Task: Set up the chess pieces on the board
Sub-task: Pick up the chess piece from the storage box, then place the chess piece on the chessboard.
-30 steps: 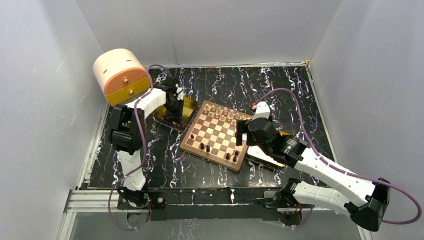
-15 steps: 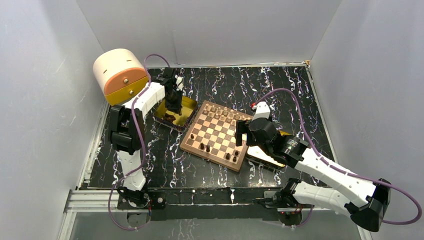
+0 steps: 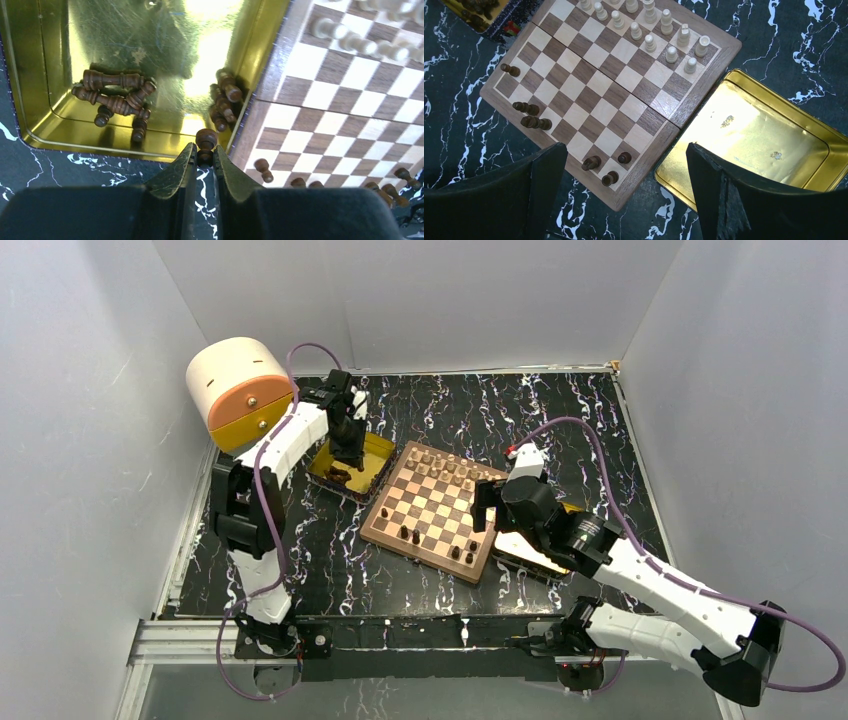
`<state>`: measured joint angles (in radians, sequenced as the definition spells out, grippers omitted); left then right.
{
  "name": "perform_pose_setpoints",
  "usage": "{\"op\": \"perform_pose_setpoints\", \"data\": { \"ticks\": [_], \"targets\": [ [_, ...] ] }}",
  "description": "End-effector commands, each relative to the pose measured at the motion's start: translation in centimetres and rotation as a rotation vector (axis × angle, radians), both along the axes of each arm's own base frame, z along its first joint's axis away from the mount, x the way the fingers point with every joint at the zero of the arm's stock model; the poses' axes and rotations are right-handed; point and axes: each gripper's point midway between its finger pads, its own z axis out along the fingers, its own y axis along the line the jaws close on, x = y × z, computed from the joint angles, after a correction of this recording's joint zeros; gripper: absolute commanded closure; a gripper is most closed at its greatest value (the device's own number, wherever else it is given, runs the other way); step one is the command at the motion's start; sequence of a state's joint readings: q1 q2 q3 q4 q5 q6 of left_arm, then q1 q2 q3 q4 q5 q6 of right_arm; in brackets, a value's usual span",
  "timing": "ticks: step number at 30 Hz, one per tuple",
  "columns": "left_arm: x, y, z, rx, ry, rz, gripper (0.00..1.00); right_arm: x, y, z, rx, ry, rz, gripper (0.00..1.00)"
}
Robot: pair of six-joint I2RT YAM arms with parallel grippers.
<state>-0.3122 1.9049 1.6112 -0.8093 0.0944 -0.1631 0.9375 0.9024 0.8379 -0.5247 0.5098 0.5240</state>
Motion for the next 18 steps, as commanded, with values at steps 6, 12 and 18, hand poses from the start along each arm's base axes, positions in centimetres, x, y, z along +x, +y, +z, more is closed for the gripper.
{"op": "perform_pose_setpoints", "data": {
  "ticks": [6,12,18],
  "targets": [
    [-3.3,-4.5,6.1,-0.023,-0.100,-0.145,0.99,-0.1,-0.6,3.8,0.107,-0.064,-0.037,0.01],
    [-6.0,-7.9,5.4,-0.004,-0.080,-0.229,1.00,-0.5,-0.8,3.5,0.120,-0.049,-0.042,0.01],
    [-8.3,-9.6,3.3,0.041,-0.040,-0.281,1.00,-0.5,-0.8,3.6,0.123,-0.048,-0.043,0.01]
  ]
}}
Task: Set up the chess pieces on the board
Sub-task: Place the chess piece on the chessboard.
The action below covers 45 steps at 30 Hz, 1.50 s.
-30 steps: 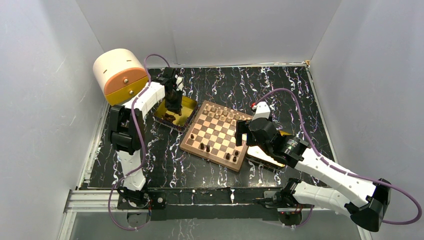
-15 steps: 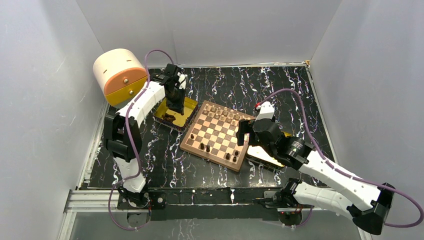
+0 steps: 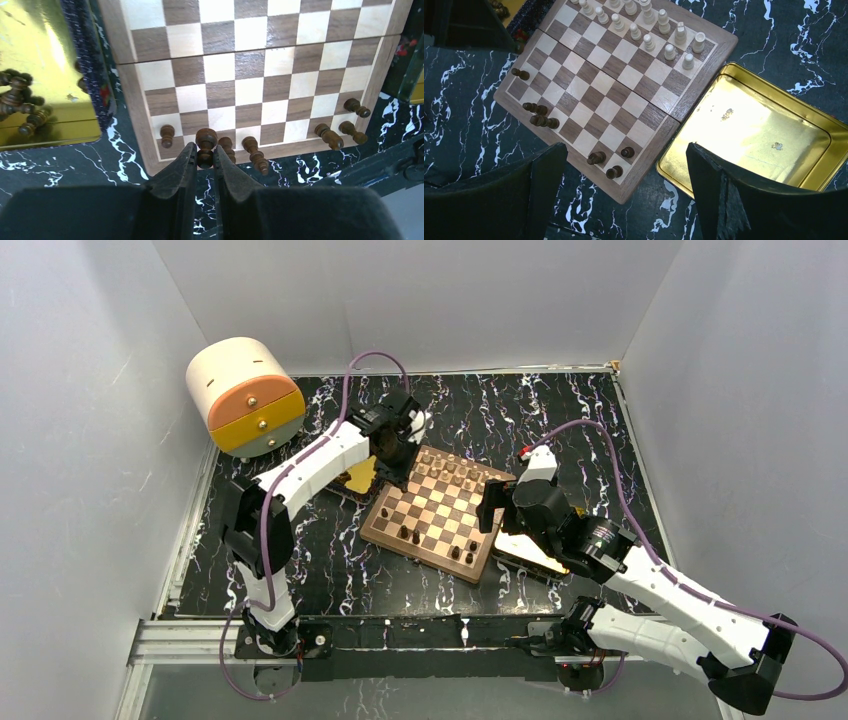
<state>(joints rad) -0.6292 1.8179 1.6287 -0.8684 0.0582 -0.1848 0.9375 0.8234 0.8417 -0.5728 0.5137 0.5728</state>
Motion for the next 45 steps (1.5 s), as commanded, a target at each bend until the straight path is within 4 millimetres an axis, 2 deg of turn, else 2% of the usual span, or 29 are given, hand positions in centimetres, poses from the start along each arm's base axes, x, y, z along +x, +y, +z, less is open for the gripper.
{"op": "perform_pose_setpoints", "data": {
  "ticks": [1,4,8,26,45],
  "targets": [
    [-1.8,0.2,-0.5,0.043,0.013,-0.002,1.00,0.3,0.2,2.3,0.059,-0.044,-0.014,0.01],
    [-2.8,0.1,-1.6,0.064,0.033,-0.014,1.00,0.3,0.2,2.3,0.057,-0.043,-0.015,0.01],
    [-3.1,0.9,-2.9,0.116,0.038,-0.009,1.00,0.2,0.1,2.2,0.058,-0.043,-0.015,0.01],
    [-3.3,0.8,-6.7,0.155,0.093,-0.022,0.99,0.2,0.0,1.9,0.056,-0.039,-0.018,0.01],
    [-3.5,1.1,-7.7,0.176,0.114,-0.028,0.97,0.4,0.0,1.7,0.047,-0.044,-0.020,0.01]
  ]
}}
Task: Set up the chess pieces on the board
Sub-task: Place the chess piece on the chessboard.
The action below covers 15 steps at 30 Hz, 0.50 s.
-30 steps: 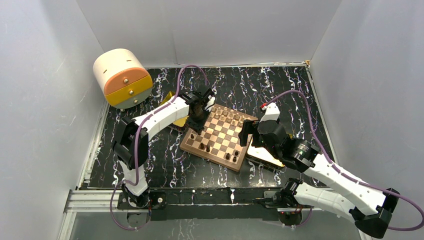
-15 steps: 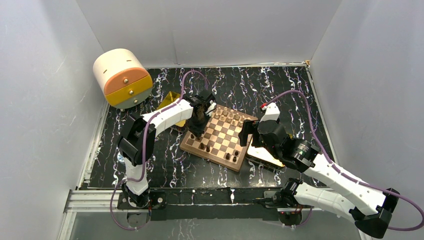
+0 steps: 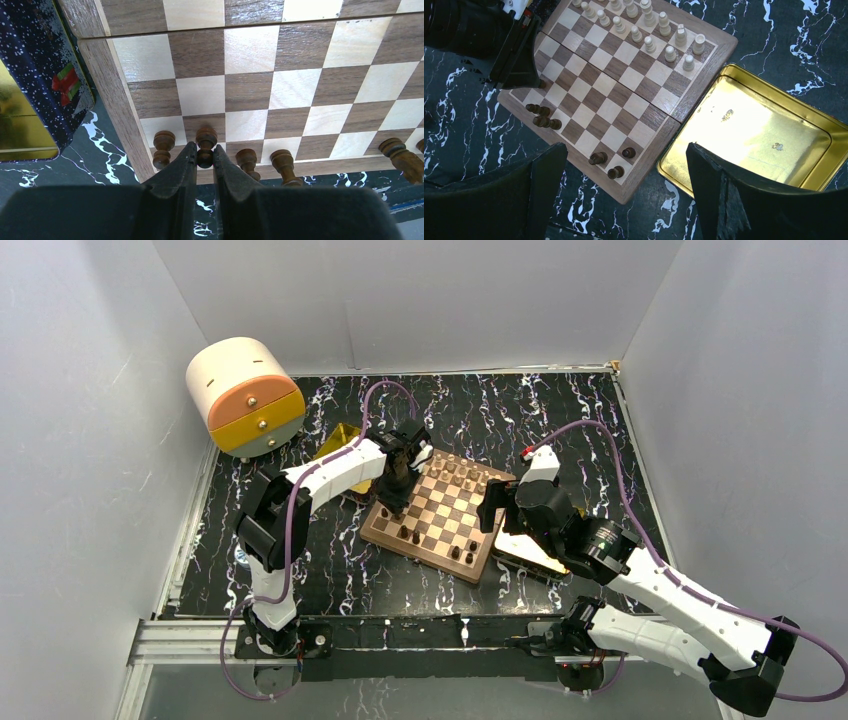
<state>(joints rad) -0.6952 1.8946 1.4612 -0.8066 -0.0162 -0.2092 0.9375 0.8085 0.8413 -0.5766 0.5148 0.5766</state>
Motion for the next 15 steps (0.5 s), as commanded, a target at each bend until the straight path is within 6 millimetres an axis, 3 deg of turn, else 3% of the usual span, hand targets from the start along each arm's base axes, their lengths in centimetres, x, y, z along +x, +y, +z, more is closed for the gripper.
{"op": "perform_pose_setpoints", "data": {
  "ticks": [1,15],
  "targets": [
    [-0.26,0.17,-0.40,0.014,0.012,-0.007,0.96,0.46,0.16,1.34,0.035,-0.038,-0.017,0.01],
    [-0.28,0.04,-0.42,0.010,0.019,-0.010,0.81,0.45,0.07,1.50,0.038,-0.042,-0.019,0.01]
  ]
}}
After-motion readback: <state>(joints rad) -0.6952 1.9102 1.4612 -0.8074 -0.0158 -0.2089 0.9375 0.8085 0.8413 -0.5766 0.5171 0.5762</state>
